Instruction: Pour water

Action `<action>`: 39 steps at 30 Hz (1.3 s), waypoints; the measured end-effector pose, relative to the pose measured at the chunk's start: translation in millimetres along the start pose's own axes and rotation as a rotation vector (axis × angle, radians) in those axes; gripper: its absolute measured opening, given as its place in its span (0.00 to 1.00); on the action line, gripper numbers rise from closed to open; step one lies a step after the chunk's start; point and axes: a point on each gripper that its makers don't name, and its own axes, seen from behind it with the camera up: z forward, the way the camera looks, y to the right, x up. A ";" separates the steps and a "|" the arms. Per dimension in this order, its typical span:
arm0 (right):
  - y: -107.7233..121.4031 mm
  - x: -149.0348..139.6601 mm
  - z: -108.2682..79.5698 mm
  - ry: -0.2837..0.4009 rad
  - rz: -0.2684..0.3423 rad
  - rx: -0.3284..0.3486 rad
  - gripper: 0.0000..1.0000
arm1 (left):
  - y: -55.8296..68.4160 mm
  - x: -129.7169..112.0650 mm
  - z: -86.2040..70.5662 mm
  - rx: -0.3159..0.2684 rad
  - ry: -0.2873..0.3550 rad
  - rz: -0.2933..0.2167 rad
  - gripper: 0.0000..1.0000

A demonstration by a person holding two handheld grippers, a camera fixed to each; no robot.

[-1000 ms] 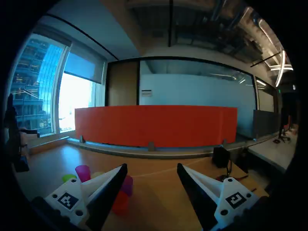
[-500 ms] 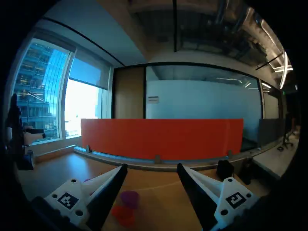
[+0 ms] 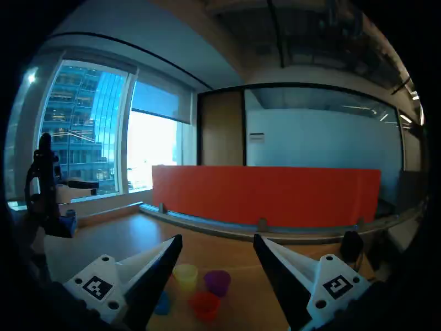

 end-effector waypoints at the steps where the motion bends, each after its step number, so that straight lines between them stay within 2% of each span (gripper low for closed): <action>1: -4.7 2.2 0.0 0.001 0.001 0.020 1.00 | 1.0 -0.4 0.7 -0.008 -0.003 0.001 1.00; 6: -23.0 6.7 2.4 0.003 -0.009 0.108 1.00 | 5.7 -6.7 3.4 -0.033 -0.014 0.015 1.00; 17: -48.7 -1.2 12.1 -0.041 -0.011 0.229 1.00 | 20.1 -24.3 11.5 -0.103 -0.046 0.040 1.00; 23: -64.5 -8.3 16.4 -0.069 -0.039 0.296 1.00 | 25.0 -32.3 16.2 -0.140 -0.059 0.044 1.00; 33: -83.8 -39.1 23.0 -0.138 -0.123 0.381 1.00 | 31.7 -57.7 25.6 -0.179 -0.102 0.067 1.00; 39: -92.3 -62.3 27.3 -0.184 -0.129 0.418 1.00 | 36.9 -81.2 32.1 -0.200 -0.138 0.073 1.00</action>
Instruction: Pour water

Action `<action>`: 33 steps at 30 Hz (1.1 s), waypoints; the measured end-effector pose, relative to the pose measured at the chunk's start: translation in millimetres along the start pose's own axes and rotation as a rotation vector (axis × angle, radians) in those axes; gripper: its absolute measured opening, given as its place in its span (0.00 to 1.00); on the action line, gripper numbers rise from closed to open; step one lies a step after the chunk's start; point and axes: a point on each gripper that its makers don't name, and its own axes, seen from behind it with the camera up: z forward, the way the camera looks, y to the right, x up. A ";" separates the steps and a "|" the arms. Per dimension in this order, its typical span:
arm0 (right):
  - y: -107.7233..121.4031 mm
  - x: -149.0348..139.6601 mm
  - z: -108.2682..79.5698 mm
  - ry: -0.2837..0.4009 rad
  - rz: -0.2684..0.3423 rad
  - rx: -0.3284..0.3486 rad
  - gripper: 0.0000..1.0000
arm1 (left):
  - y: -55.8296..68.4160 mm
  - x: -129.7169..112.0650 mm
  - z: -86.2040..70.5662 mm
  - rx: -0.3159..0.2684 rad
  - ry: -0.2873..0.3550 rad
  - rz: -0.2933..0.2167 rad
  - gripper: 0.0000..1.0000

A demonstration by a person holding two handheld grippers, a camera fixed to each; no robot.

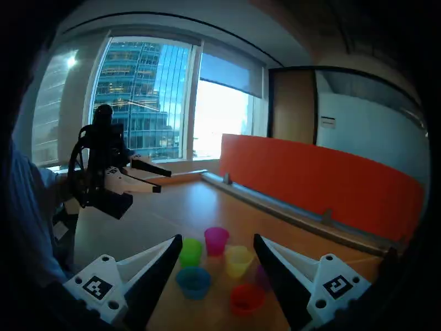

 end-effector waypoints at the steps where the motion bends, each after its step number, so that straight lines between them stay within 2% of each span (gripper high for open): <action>1: -1.4 -3.7 2.0 -0.008 0.001 0.007 1.00 | 1.1 -3.9 2.1 -0.005 -0.007 0.000 1.00; 12: -16.5 -41.8 22.0 -0.084 0.000 0.070 1.00 | 8.1 -43.4 19.4 -0.039 -0.071 0.006 1.00; 33: -30.1 -109.8 51.3 -0.211 -0.001 0.124 1.00 | 29.6 -105.7 40.1 -0.104 -0.183 -0.013 1.00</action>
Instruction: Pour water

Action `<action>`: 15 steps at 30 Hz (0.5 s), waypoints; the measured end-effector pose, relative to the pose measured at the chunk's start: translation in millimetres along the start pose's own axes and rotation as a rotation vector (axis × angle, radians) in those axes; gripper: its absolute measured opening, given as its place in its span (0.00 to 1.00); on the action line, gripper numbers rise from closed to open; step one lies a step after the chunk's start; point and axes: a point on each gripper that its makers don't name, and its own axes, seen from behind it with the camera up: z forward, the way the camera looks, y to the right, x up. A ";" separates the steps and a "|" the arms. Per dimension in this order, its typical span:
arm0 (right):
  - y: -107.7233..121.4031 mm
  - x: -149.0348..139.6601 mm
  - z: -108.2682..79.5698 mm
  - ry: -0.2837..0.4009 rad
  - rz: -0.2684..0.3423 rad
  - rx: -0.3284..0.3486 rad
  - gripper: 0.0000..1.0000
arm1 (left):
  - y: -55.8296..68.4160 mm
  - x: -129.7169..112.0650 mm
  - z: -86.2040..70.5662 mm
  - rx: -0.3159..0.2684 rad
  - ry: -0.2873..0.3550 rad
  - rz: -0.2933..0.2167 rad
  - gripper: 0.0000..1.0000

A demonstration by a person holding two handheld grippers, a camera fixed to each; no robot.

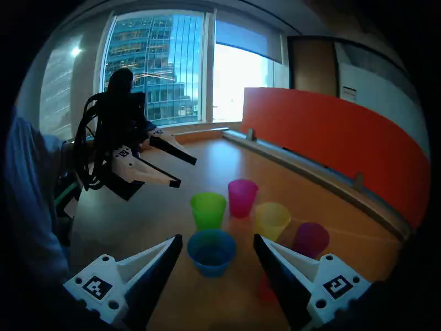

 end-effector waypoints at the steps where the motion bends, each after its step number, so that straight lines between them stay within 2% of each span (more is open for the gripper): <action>1: -0.4 -2.7 2.0 -0.006 0.000 0.002 1.00 | 0.4 -2.7 1.3 -0.001 -0.006 0.001 1.00; 15: -3.0 -30.4 25.3 -0.079 0.005 0.033 1.00 | 6.9 -35.1 18.0 -0.032 -0.087 -0.003 1.00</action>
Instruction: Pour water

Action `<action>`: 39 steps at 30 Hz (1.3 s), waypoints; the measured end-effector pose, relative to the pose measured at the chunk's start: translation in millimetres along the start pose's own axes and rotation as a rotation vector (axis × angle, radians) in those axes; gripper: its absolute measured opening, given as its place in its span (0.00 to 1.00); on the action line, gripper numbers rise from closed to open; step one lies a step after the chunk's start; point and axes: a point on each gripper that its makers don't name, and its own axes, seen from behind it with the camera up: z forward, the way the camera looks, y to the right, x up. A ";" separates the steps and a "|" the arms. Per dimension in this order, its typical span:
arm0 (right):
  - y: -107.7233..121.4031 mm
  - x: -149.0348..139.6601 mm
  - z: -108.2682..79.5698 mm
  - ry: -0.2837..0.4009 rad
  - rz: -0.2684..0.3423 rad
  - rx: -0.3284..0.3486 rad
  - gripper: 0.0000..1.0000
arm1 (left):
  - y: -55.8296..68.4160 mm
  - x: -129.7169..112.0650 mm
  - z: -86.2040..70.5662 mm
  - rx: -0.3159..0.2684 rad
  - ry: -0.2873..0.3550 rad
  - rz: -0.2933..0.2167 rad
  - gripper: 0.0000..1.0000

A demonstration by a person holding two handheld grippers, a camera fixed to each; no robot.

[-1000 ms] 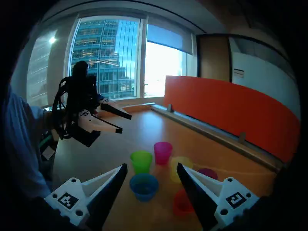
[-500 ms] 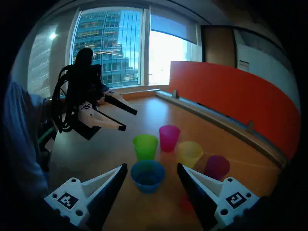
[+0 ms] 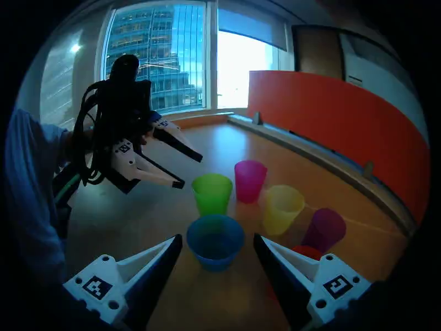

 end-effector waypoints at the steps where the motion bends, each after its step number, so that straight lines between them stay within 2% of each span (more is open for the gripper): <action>1: 0.5 -1.6 1.5 -0.005 -0.001 0.000 1.00 | 0.2 -1.8 1.4 -0.002 -0.004 -0.001 1.00; 20: 1.9 -14.2 23.6 -0.059 -0.015 0.015 1.00 | -2.7 -24.9 28.1 -0.020 -0.089 0.000 1.00; 39: -2.3 -20.6 45.3 -0.093 -0.030 0.040 1.00 | 1.0 -23.4 48.7 -0.052 -0.107 0.009 1.00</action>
